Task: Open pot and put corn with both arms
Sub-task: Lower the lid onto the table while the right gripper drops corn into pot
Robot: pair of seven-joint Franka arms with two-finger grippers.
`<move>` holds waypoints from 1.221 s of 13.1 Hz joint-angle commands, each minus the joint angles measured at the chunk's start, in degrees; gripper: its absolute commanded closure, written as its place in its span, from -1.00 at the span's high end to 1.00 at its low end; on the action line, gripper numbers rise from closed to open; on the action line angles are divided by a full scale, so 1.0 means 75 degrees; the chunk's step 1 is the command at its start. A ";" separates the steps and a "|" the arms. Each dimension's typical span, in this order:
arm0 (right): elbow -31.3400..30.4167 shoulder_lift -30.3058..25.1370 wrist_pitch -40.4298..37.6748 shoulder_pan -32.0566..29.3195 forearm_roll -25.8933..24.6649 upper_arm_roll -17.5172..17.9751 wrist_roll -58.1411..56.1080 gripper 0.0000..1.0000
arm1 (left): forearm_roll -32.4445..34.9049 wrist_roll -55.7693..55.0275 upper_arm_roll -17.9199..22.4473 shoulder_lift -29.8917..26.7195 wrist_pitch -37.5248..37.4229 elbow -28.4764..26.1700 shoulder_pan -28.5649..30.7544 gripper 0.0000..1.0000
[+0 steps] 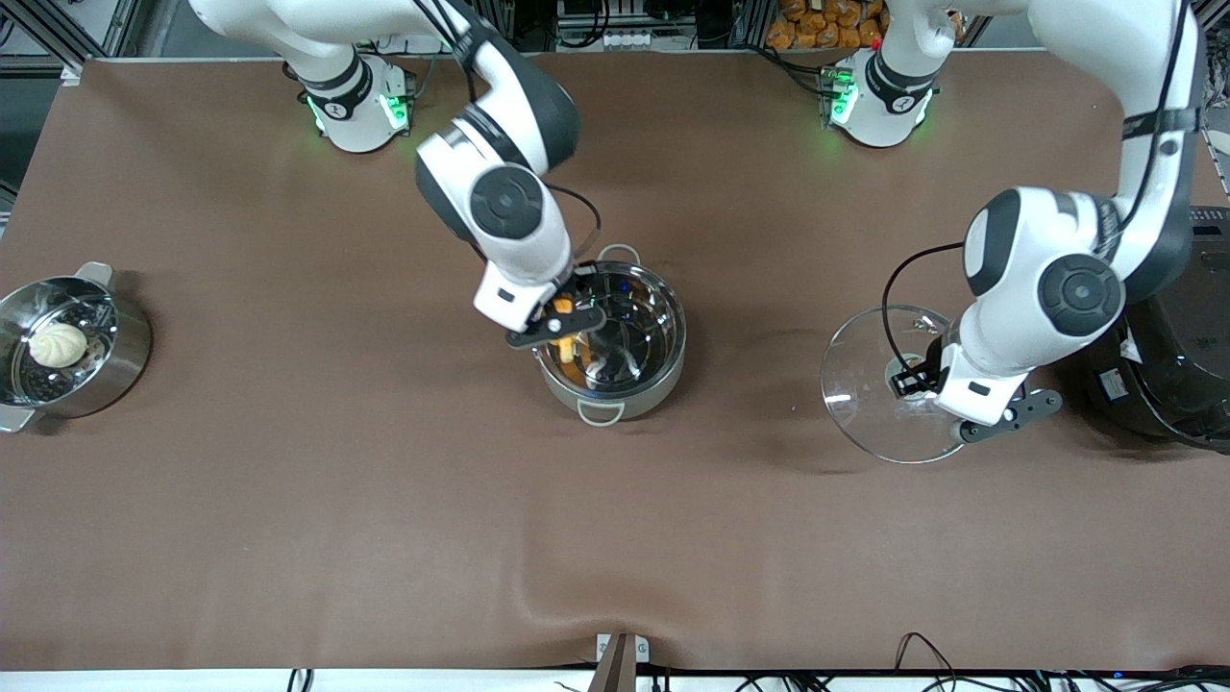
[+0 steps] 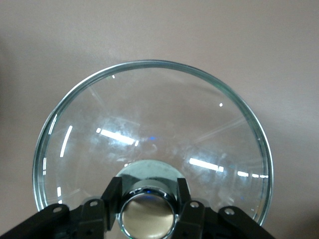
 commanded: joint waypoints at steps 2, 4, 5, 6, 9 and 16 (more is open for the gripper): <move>0.1245 0.0980 -0.0139 0.0275 -0.0230 -0.0111 0.0272 -1.00 | 0.0168 0.0779 -0.0116 -0.0173 0.1999 -0.1672 0.0404 -1.00; 0.1270 0.1040 0.0083 0.0275 -0.0207 -0.0111 0.0365 -1.00 | 0.0168 0.0816 -0.0128 0.0073 0.2061 -0.1674 0.0533 -1.00; 0.1270 0.1075 0.0130 0.0333 -0.0207 -0.0111 0.0505 -1.00 | 0.0180 0.0827 -0.0128 0.0178 0.2061 -0.1674 0.0521 -1.00; 0.1282 0.1156 0.0293 0.0380 -0.0219 -0.0111 0.0530 -1.00 | 0.0168 0.0827 -0.0128 0.0272 0.2072 -0.1662 0.0521 -1.00; 0.1270 0.1262 0.0529 0.0462 -0.0219 -0.0100 0.0611 -1.00 | 0.0168 0.0909 -0.0128 0.0542 0.2260 -0.1604 0.0510 -0.95; 0.1165 0.1134 0.0204 0.0392 -0.0207 -0.0100 0.1313 1.00 | 0.0180 0.1284 -0.0046 -0.0228 0.0778 -0.0178 0.0533 1.00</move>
